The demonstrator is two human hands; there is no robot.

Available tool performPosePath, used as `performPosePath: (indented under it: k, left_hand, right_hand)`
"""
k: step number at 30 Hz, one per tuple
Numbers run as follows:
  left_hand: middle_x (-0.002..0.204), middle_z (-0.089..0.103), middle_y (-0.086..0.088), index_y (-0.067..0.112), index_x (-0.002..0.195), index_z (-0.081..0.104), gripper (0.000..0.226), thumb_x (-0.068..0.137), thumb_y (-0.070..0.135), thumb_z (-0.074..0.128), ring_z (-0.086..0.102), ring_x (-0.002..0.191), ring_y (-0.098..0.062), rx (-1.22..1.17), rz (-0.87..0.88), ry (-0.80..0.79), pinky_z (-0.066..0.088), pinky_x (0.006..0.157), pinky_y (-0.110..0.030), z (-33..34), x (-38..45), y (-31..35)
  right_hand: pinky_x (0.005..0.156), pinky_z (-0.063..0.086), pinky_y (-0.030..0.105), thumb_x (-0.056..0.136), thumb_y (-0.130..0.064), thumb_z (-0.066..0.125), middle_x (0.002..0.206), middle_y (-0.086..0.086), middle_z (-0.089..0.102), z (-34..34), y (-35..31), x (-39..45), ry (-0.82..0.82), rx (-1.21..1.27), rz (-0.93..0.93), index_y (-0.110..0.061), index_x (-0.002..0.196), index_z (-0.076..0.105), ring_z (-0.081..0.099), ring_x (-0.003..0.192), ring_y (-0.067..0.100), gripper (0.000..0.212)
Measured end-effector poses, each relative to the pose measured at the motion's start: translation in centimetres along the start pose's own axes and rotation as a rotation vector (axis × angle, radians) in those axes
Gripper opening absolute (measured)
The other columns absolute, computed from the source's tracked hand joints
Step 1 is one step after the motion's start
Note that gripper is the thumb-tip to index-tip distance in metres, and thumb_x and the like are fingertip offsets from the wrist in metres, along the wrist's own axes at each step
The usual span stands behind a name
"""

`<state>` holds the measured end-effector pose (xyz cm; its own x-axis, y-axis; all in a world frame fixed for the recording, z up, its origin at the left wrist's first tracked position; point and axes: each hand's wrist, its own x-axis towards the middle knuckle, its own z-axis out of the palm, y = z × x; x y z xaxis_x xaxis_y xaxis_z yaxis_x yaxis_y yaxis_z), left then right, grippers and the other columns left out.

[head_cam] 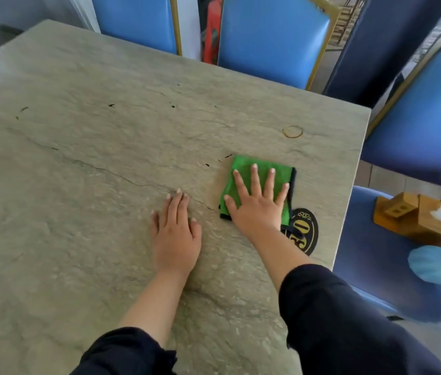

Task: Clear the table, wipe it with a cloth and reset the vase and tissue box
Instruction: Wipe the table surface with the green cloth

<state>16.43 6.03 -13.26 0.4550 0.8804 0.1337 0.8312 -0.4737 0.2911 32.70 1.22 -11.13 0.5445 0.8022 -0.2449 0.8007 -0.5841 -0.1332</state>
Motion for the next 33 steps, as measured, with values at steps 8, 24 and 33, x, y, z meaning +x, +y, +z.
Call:
performPosePath:
  k: [8,24,33]
  left_hand:
    - [0.131,0.052,-0.003,0.016,0.121,0.060,0.037,0.084,0.010,0.053,0.047,0.123,-0.022,-0.289,0.033,0.055,0.038,0.103,-0.035,-0.2,3.7,8.7]
    - [0.158,-0.004,0.016,0.044,0.146,0.008,0.054,0.094,0.059,0.014,-0.007,0.147,-0.014,0.151,0.520,-0.297,-0.005,0.115,-0.059,6.3,12.7,18.3]
    - [0.159,-0.002,0.008,0.059,0.140,0.012,0.043,0.097,0.053,0.015,0.000,0.147,-0.020,0.176,0.732,-0.308,-0.021,0.105,-0.066,8.3,21.3,22.3]
  right_hand:
    - [0.120,0.001,0.032,0.098,-0.011,0.037,0.157,0.004,0.025,-2.5,7.9,-1.3,0.269,0.574,0.108,-0.012,0.143,0.042,0.006,0.148,0.019,0.045]
    - [0.116,0.024,0.039,0.092,-0.003,0.040,0.148,0.008,0.039,-2.3,14.7,3.9,0.482,0.558,0.296,-0.010,0.137,0.046,0.030,0.140,0.027,0.046]
    - [0.121,-0.001,0.033,0.091,0.005,0.027,0.161,0.008,0.006,-1.7,14.4,5.2,0.418,0.429,0.387,-0.005,0.152,0.009,-0.003,0.148,0.021,0.064]
